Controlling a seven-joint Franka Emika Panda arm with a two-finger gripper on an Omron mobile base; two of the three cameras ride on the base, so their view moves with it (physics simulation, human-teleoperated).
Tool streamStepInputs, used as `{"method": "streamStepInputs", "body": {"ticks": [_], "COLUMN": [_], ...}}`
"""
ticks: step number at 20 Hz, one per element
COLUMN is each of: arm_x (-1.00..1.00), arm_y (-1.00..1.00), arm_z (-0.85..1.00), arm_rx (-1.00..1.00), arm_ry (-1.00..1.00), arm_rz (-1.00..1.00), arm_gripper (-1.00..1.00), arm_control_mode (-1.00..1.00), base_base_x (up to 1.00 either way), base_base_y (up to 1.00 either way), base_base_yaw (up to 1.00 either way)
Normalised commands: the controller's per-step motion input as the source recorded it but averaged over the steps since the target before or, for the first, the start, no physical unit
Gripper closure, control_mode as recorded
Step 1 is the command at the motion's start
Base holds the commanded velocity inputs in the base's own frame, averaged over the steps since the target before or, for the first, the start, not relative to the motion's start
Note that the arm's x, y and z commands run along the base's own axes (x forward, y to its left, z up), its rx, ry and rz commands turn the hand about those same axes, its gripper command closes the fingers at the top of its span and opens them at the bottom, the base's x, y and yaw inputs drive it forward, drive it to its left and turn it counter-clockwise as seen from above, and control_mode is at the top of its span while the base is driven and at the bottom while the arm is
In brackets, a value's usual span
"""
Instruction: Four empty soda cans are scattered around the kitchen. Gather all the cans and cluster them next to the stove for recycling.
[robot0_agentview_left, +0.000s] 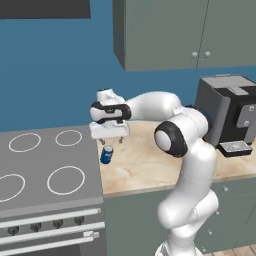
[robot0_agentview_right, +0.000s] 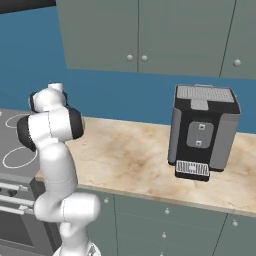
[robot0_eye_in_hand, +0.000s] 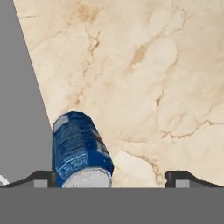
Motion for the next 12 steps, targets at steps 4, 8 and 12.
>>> {"method": "streamStepInputs", "body": {"ticks": [4,8,12], "arm_x": [-0.08,-0.18,-0.47], "arm_y": [-0.10,-0.21,-0.45], "arm_z": [1.00,0.98,0.62], "arm_rx": [0.01,0.09,0.12], "arm_ry": [-0.17,-0.19,-0.23], "arm_rz": [-0.06,-0.01,0.00], "arm_gripper": [-1.00,-1.00,-1.00], "arm_control_mode": [-1.00,-1.00,-1.00], "base_base_x": [0.00,0.00,0.00], "base_base_y": [0.00,0.00,0.00], "base_base_yaw": [0.00,0.00,0.00]}}
